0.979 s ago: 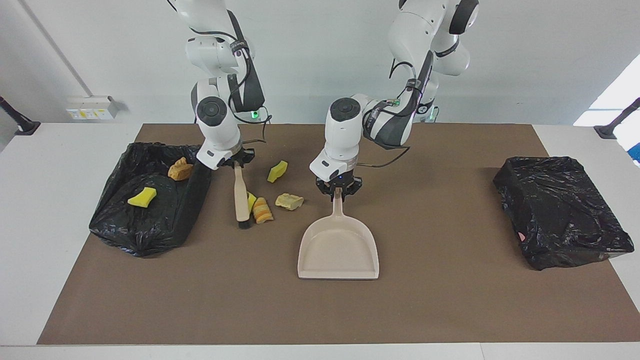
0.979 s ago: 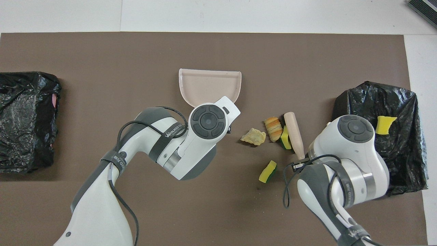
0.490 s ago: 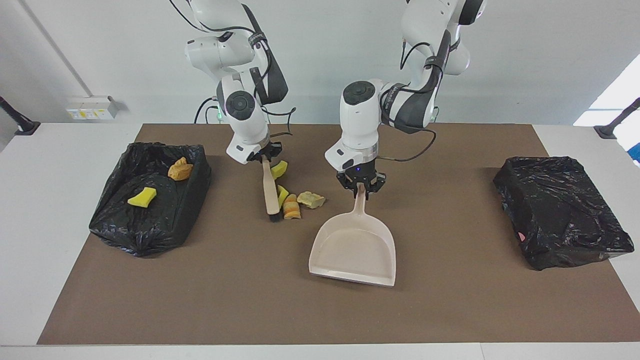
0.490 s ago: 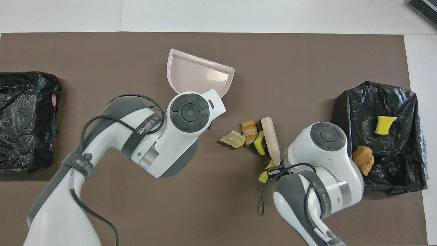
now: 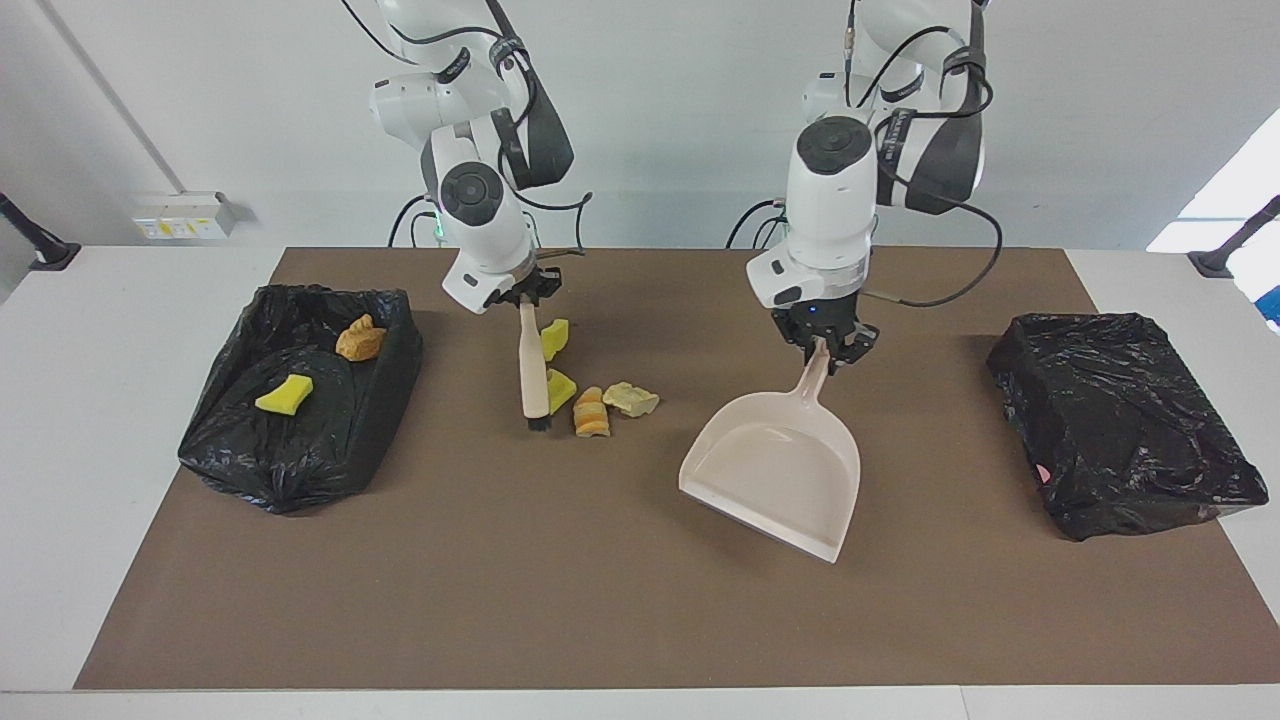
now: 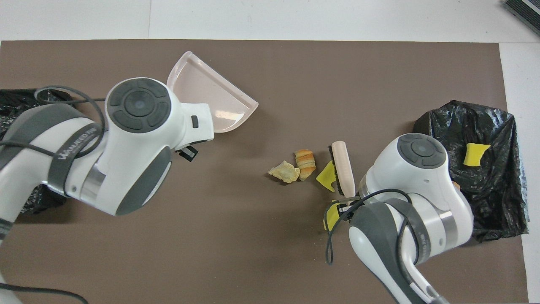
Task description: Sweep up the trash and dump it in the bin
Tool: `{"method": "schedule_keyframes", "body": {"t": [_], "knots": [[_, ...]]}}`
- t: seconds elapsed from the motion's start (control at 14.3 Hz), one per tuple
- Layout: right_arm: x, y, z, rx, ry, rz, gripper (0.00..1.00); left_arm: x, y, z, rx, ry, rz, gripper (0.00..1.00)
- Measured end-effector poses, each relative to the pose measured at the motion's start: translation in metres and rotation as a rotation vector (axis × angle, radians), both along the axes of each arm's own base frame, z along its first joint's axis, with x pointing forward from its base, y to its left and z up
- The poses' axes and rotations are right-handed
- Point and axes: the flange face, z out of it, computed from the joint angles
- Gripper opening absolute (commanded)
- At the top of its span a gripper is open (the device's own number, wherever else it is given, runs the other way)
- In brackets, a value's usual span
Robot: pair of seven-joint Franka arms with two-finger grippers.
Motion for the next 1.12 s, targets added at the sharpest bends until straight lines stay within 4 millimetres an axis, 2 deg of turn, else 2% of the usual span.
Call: {"method": "schedule_keyframes", "body": {"t": [0.14, 0.28, 0.42, 0.56, 0.7, 0.84, 1.12], "knots": [[-0.002, -0.008, 0.005, -0.004, 0.011, -0.013, 0.00, -0.001, 0.035, -0.003, 0.016, 0.055, -0.131, 0.00], [-0.007, -0.011, 0.001, -0.011, 0.024, -0.015, 0.00, -0.006, 0.062, -0.017, 0.029, 0.133, -0.291, 0.00], [-0.017, -0.020, -0.007, -0.021, 0.041, -0.027, 0.00, -0.017, 0.079, -0.031, 0.033, 0.200, -0.437, 0.00], [-0.030, -0.036, -0.016, -0.027, 0.048, -0.046, 0.00, -0.029, 0.088, -0.042, 0.025, 0.223, -0.544, 0.00], [-0.048, -0.049, -0.025, -0.034, 0.035, -0.064, 0.00, -0.042, 0.091, -0.054, -0.003, 0.240, -0.596, 0.00], [-0.070, -0.056, -0.034, -0.045, 0.021, -0.072, 0.00, -0.053, 0.085, -0.065, -0.013, 0.239, -0.632, 0.00], [-0.109, -0.066, -0.042, -0.056, 0.024, -0.087, 0.00, -0.077, 0.041, -0.097, -0.018, 0.181, -0.721, 0.00]]}}
